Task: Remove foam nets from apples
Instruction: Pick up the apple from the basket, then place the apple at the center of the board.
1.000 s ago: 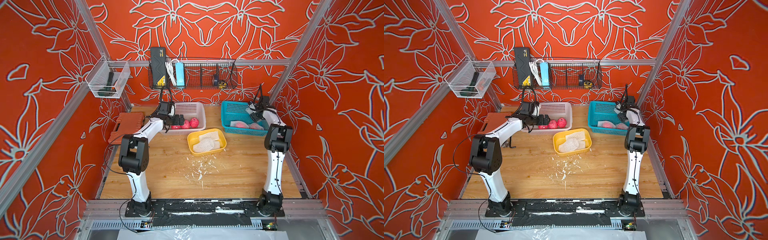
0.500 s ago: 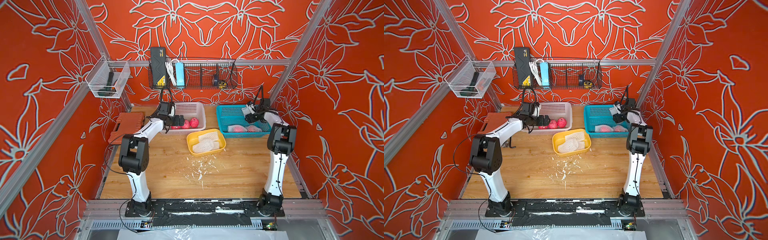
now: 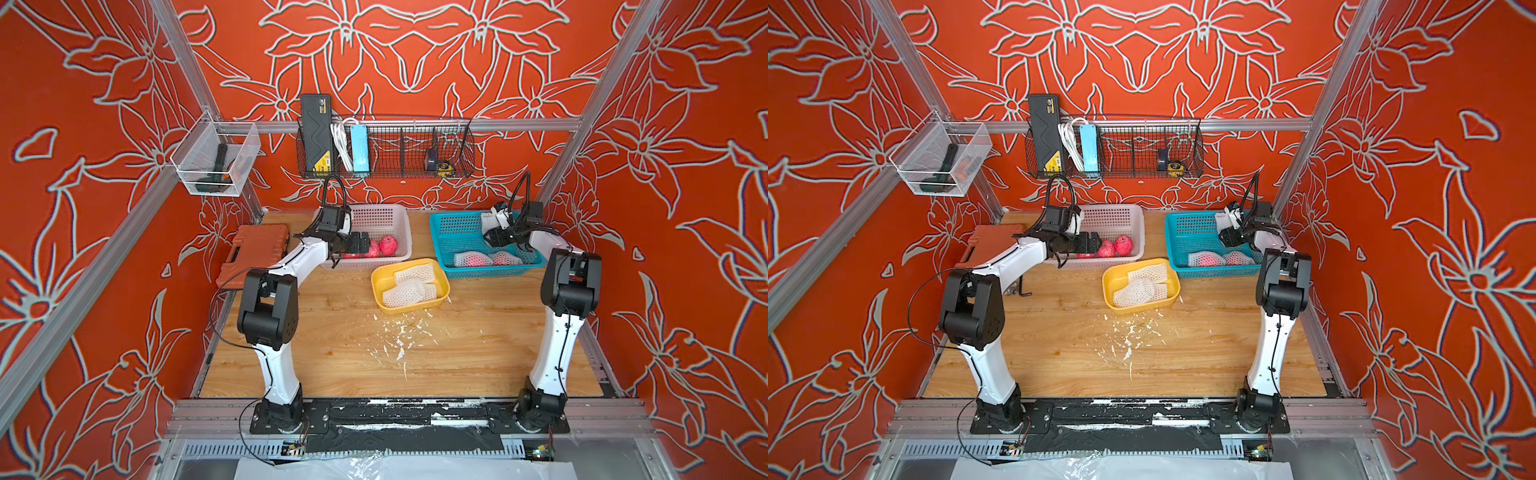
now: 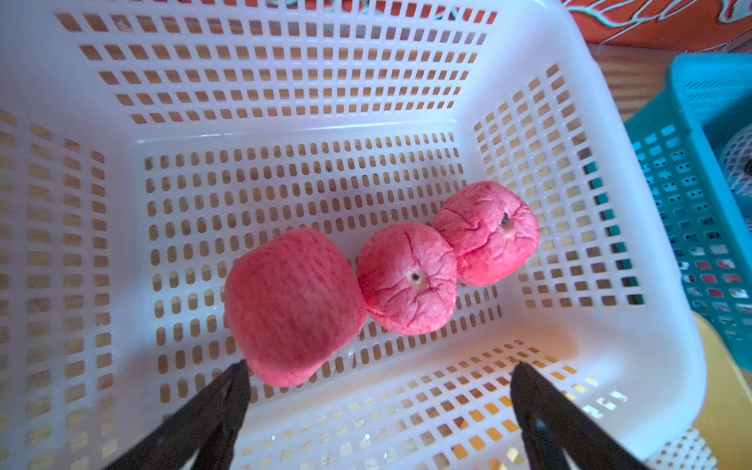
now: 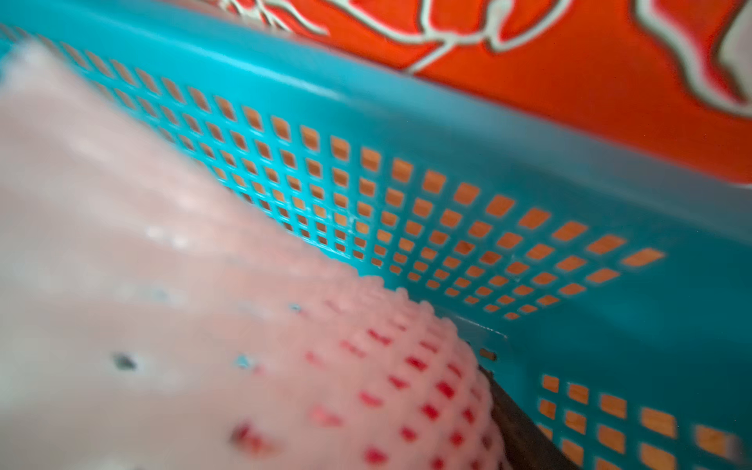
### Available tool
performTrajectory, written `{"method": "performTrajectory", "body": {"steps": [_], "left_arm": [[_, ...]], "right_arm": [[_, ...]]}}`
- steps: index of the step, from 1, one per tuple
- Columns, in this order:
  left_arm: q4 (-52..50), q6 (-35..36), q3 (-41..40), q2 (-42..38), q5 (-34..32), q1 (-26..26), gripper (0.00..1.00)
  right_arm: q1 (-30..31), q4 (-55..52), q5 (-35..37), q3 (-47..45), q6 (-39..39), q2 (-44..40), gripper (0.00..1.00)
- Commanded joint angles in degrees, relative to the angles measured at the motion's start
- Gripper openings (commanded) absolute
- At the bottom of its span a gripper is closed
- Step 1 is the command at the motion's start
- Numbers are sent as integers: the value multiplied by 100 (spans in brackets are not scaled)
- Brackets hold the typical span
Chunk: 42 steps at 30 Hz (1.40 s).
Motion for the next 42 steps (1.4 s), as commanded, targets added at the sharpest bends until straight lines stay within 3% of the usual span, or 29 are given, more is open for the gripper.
{"method": "performTrajectory", "body": {"steps": [1, 14, 24, 31, 35, 42], "left_arm": [[45, 107, -57, -180, 110, -80, 99], [82, 182, -593, -956, 144, -412, 99], [74, 278, -1466, -1984, 245, -669, 99], [195, 252, -2224, -2680, 430, -753, 99], [116, 363, -2492, -2834, 522, -940, 99], [480, 541, -3137, -3356, 731, -1136, 99]], "right_arm": [[47, 388, -340, -186, 140, -522, 74], [562, 314, -516, -1271, 180, -2370, 74], [1642, 598, -583, -3727, 668, -4872, 75], [2271, 631, -1089, -5353, 855, -6444, 76], [2740, 772, -1658, -6108, 604, -6838, 76], [3399, 1639, -1564, -6850, 570, -6646, 77]]}}
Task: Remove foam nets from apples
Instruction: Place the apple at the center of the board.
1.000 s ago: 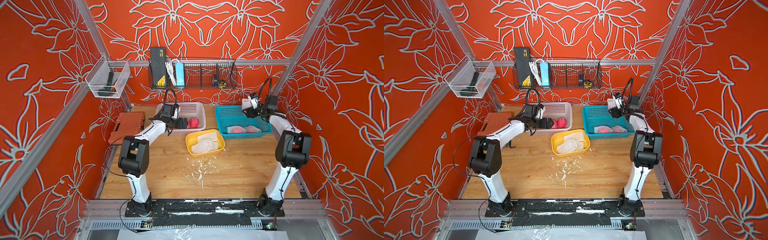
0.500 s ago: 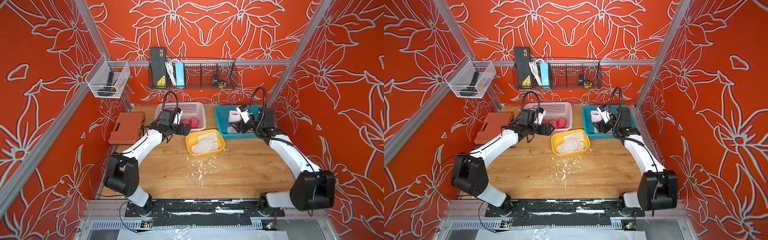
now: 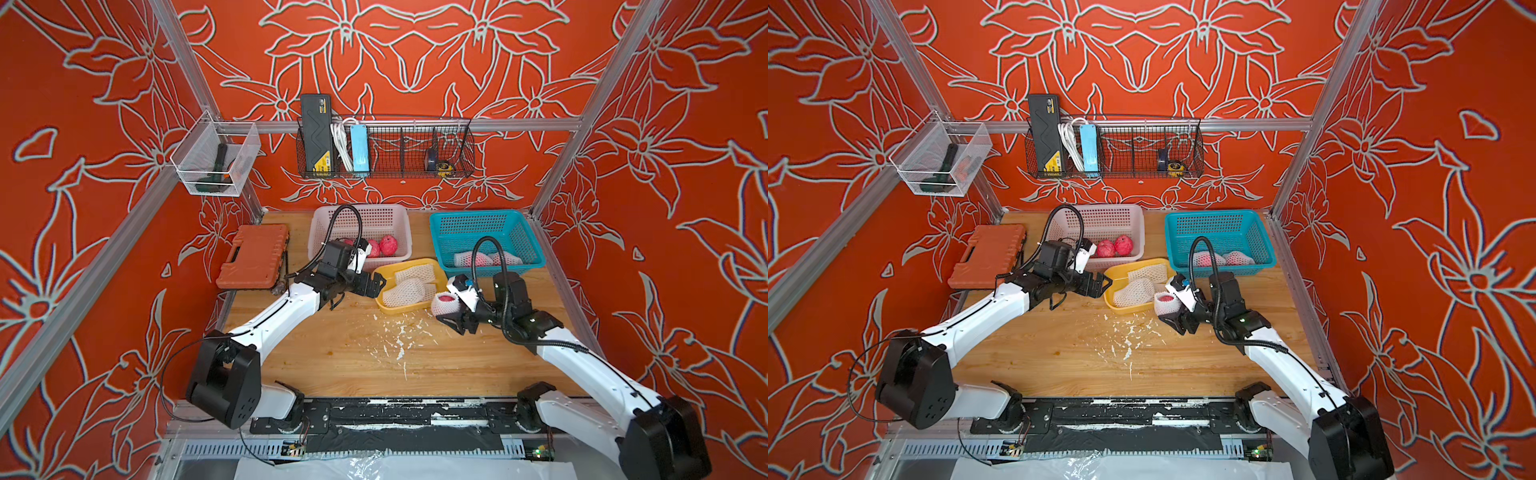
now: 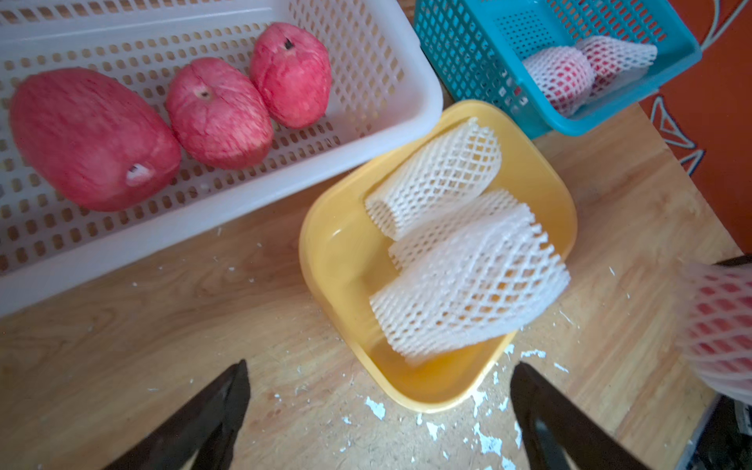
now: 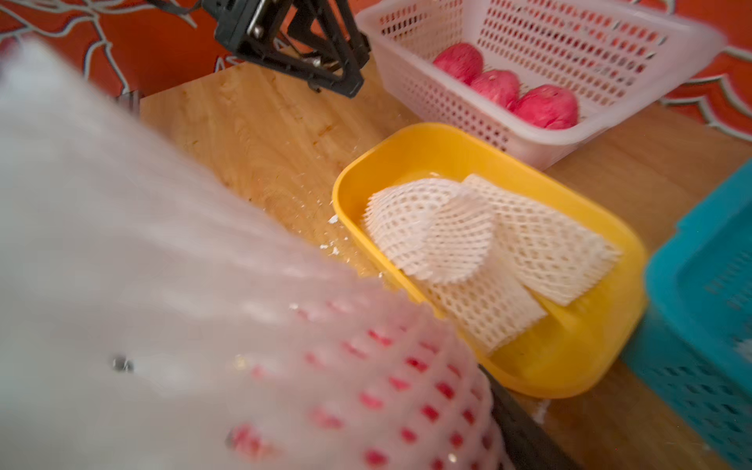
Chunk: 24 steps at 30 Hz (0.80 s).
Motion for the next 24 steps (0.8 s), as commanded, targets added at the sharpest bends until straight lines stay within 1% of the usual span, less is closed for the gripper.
{"method": "performTrajectory", "body": {"steps": [1, 3, 6, 11, 17, 21, 24], "left_arm": [[343, 241, -312, -413, 260, -41, 99], [529, 376, -538, -577, 418, -73, 99], [763, 514, -821, -848, 530, -180, 99], [994, 646, -1076, -1131, 828, -340, 99], [1108, 750, -1274, -1114, 806, -560, 99], [1098, 729, -1301, -984, 812, -715, 99], [1061, 770, -1346, -966, 775, -887, 99]], "right_arm": [[161, 834, -144, -193, 5, 198, 76], [247, 1041, -132, -182, 42, 448, 76], [435, 1053, 81, -104, 54, 785, 76], [683, 1667, 436, -466, 347, 964, 77], [731, 2222, 798, -828, 646, 1329, 79], [728, 2696, 802, -926, 633, 1830, 80], [730, 2982, 846, -943, 711, 2028, 81]]}}
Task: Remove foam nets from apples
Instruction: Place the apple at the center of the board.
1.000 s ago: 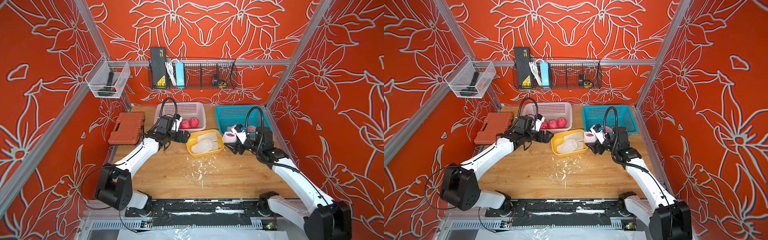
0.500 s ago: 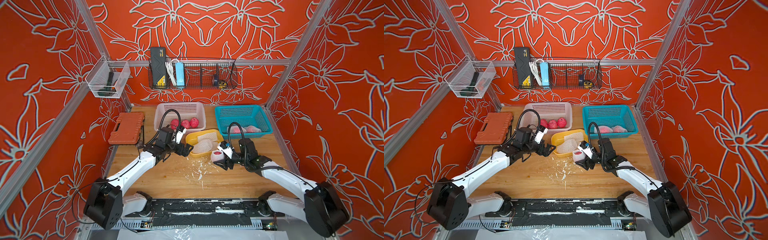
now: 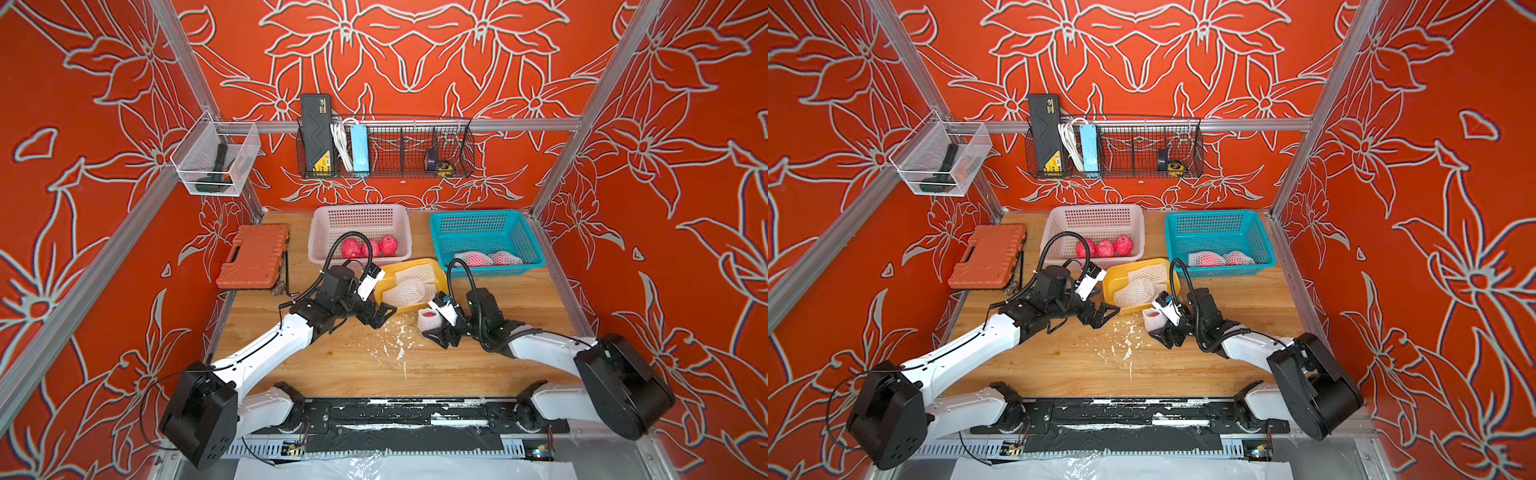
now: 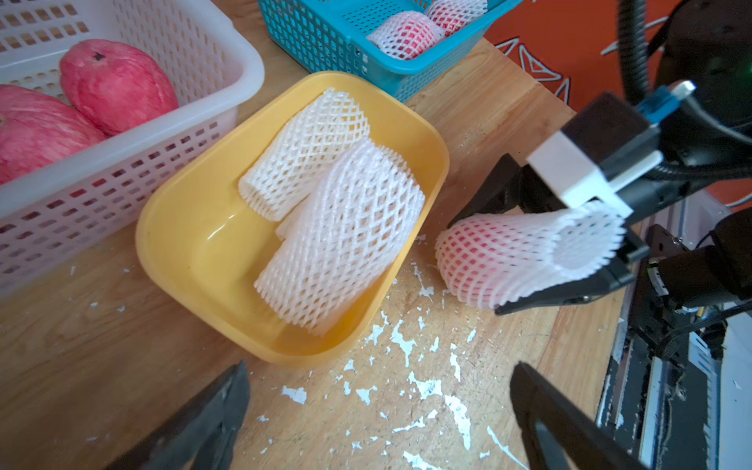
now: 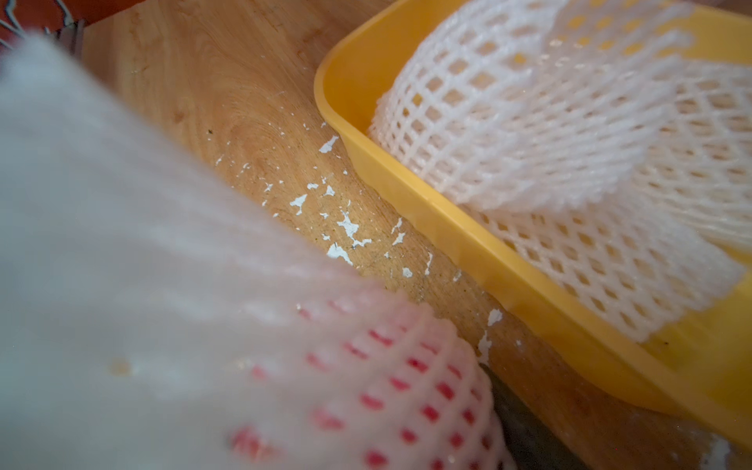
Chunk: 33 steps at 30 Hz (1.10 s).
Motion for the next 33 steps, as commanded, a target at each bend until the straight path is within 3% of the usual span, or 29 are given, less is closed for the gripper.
{"method": "performTrajectory", "body": {"steps": [1, 5, 19, 33], "left_arm": [[110, 146, -73, 22, 58, -192, 99], [88, 256, -60, 171, 301, -392, 99], [169, 512, 474, 1166, -21, -1126, 99], [355, 809, 772, 1679, 73, -1274, 94]], "right_arm": [[43, 675, 163, -84, 191, 151, 81], [44, 1039, 365, -242, 208, 348, 85], [48, 1671, 566, -558, 258, 496, 98], [46, 1090, 758, -724, 364, -640, 98]]}}
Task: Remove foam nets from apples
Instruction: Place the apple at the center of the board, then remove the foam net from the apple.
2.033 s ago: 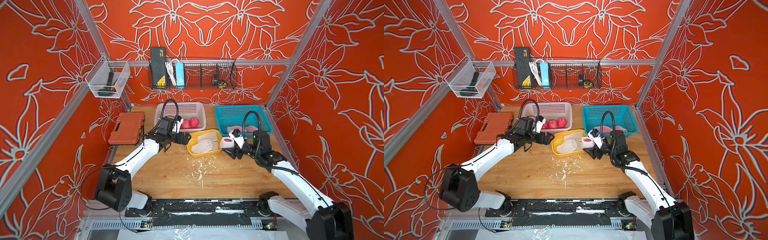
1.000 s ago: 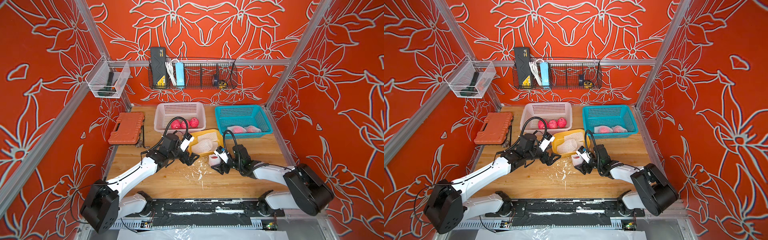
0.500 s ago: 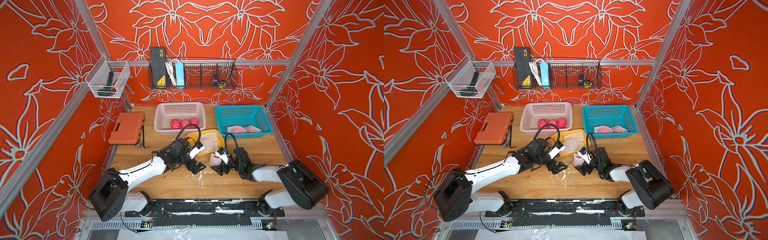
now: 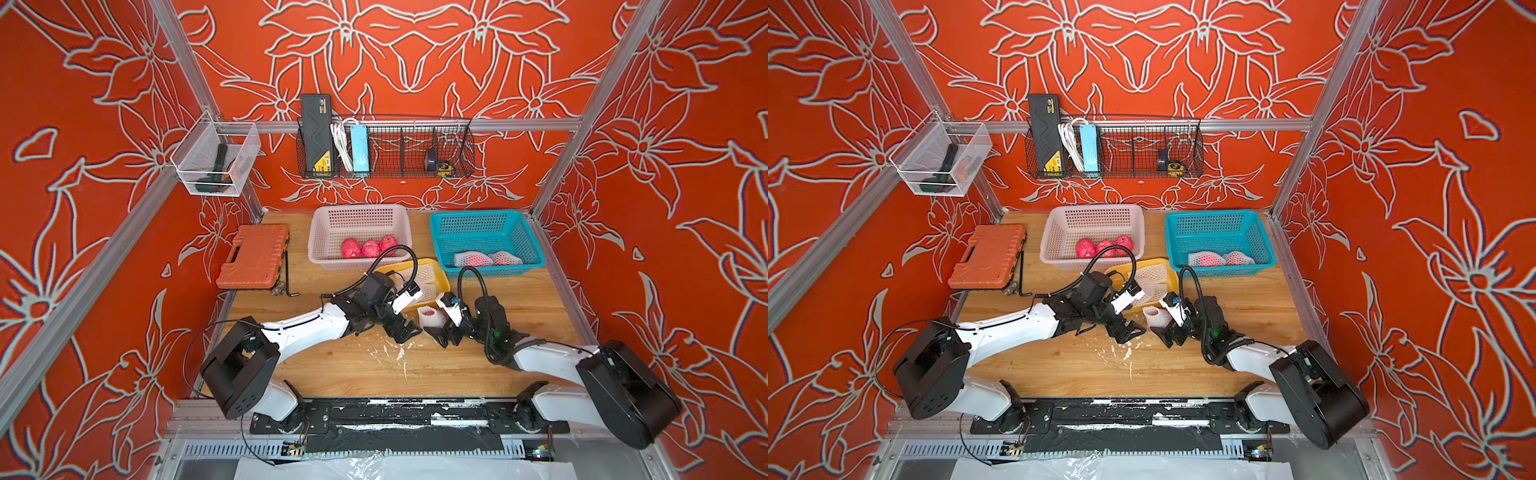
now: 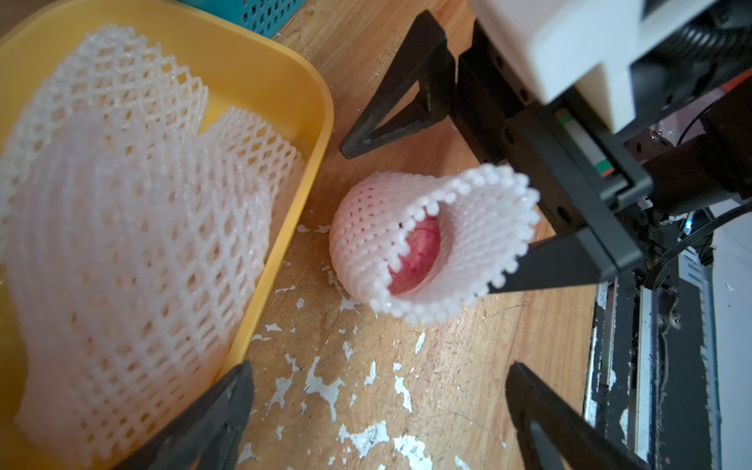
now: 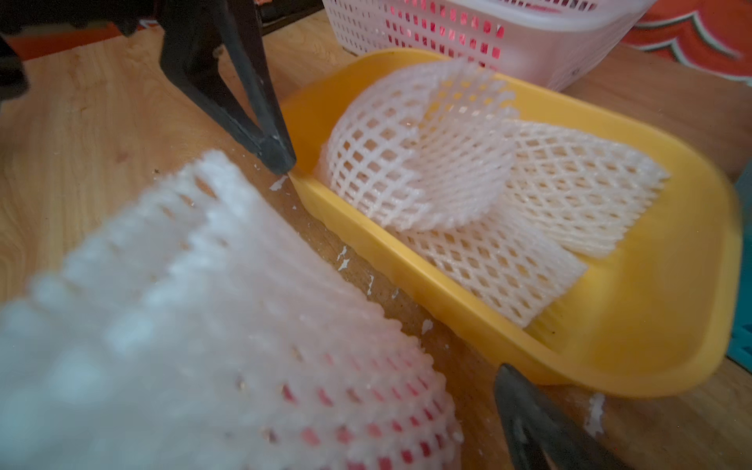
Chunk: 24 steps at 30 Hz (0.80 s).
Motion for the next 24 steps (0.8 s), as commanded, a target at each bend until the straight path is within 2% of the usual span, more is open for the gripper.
{"method": "performTrajectory", "body": {"steps": [1, 7, 15, 22, 24], "left_arm": [[157, 235, 83, 97, 113, -51, 94], [168, 230, 236, 291, 68, -51, 90], [278, 313, 384, 481, 194, -49, 83], [376, 383, 404, 634, 316, -58, 81], [364, 432, 395, 632, 359, -58, 80]], "right_arm": [[46, -337, 55, 23, 108, -69, 98], [46, -781, 58, 208, 116, -214, 98], [47, -2149, 214, 528, -94, -1507, 98], [46, -2697, -40, 1066, -292, -1426, 92], [51, -3284, -69, 1481, -522, -1342, 90]]}}
